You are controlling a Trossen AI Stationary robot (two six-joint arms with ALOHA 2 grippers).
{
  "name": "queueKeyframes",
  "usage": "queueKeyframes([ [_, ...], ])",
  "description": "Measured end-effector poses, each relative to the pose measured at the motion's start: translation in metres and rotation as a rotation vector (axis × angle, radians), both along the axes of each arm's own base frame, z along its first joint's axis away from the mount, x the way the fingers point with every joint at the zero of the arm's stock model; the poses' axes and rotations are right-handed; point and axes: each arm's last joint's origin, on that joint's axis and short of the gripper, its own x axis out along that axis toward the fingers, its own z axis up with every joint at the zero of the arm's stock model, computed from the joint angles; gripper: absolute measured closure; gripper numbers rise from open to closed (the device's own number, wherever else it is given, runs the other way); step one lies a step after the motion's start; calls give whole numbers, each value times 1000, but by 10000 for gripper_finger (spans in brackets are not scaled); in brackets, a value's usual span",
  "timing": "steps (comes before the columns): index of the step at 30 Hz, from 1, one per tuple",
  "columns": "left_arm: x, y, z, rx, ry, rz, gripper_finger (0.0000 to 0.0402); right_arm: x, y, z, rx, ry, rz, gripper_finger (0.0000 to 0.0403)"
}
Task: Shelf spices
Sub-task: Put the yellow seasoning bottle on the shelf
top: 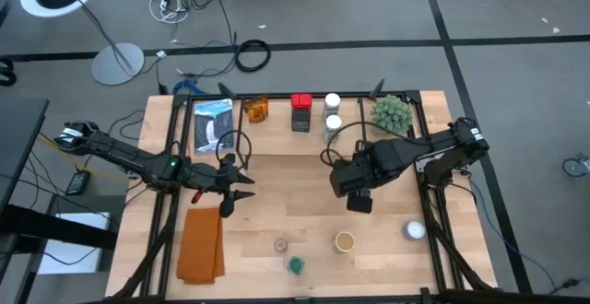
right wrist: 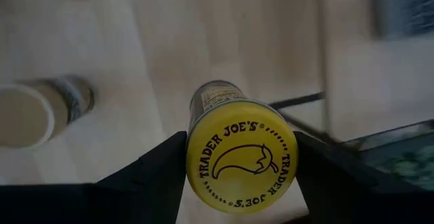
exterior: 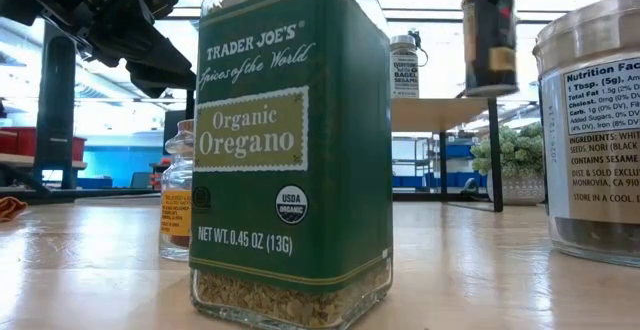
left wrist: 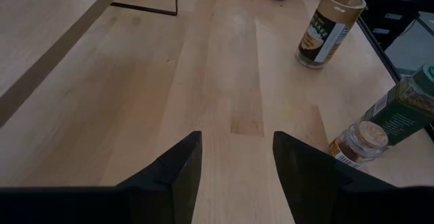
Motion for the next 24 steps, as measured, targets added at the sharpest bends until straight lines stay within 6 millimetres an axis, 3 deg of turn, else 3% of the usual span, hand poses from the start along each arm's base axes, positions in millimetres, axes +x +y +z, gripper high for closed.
queueKeyframes([
  [7, 0, 0, 0, -4, 1, -4, 215, -9, -29, 22, -41, -80, -53, 159],
  [15, 0, -1, 0, -10, 2, -15, 215, -35, -70, 48, -53, -165, -137, 158],
  [24, 0, -1, 0, -12, 3, -17, 215, -48, -127, 54, -83, -147, -240, 158],
])
